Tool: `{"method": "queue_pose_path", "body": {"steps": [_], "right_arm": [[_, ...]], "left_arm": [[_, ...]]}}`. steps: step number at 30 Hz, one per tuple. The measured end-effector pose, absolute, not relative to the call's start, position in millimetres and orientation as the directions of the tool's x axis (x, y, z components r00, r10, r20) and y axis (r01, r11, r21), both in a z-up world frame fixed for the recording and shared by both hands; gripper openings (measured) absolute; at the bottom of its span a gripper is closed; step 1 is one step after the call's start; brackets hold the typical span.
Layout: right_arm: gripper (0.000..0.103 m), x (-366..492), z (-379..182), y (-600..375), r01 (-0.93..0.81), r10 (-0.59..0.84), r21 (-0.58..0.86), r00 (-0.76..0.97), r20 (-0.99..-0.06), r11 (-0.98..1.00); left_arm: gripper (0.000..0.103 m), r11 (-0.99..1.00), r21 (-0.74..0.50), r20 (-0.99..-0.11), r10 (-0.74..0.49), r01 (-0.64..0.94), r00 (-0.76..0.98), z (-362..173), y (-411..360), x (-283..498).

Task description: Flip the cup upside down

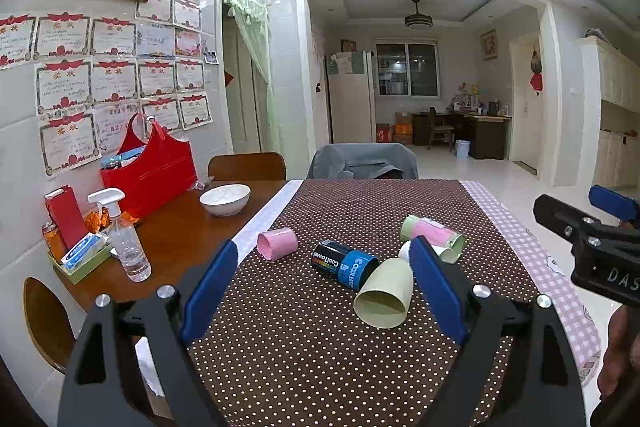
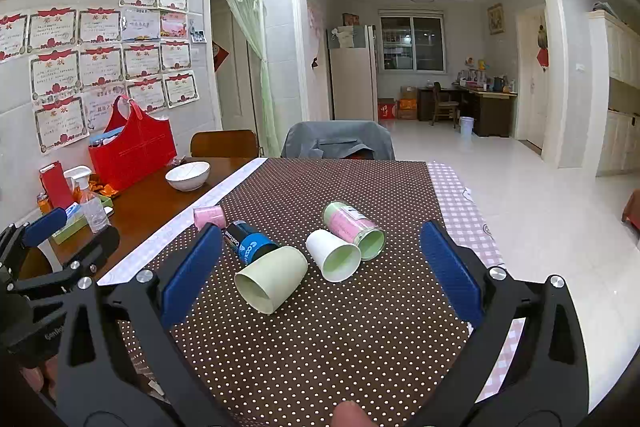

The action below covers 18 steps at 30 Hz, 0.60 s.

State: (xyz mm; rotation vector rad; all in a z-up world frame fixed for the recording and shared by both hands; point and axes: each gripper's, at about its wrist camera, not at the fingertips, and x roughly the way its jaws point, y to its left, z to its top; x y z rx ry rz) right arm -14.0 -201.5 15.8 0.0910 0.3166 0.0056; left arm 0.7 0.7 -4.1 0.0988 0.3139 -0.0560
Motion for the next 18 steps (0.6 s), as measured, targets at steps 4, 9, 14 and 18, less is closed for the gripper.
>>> {"method": "queue_pose_path", "body": {"steps": [4, 9, 14, 18], "right_arm": [[0.097, -14.8, 16.5, -201.0, 0.008, 0.021, 0.091, 0.950, -0.311, 0.996], [0.097, -15.9, 18.0, -201.3, 0.008, 0.021, 0.094, 0.950, -0.313, 0.996], [0.097, -16.0, 18.8, -201.9, 0.008, 0.021, 0.094, 0.950, -0.311, 0.996], [0.097, -17.4, 20.7, -202.9, 0.009, 0.020, 0.093, 0.951, -0.308, 0.996]], "left_arm": [[0.086, 0.993, 0.089, -0.310, -0.044, 0.076, 0.950, -4.1, -0.3, 0.3], [0.086, 0.993, 0.088, -0.308, -0.047, 0.078, 0.950, -3.3, -1.4, 0.1], [0.086, 0.993, 0.084, -0.305, -0.050, 0.079, 0.951, -3.2, -1.3, 0.2], [0.086, 0.993, 0.087, -0.307, -0.049, 0.079, 0.950, -3.4, -1.4, 0.1]]}}
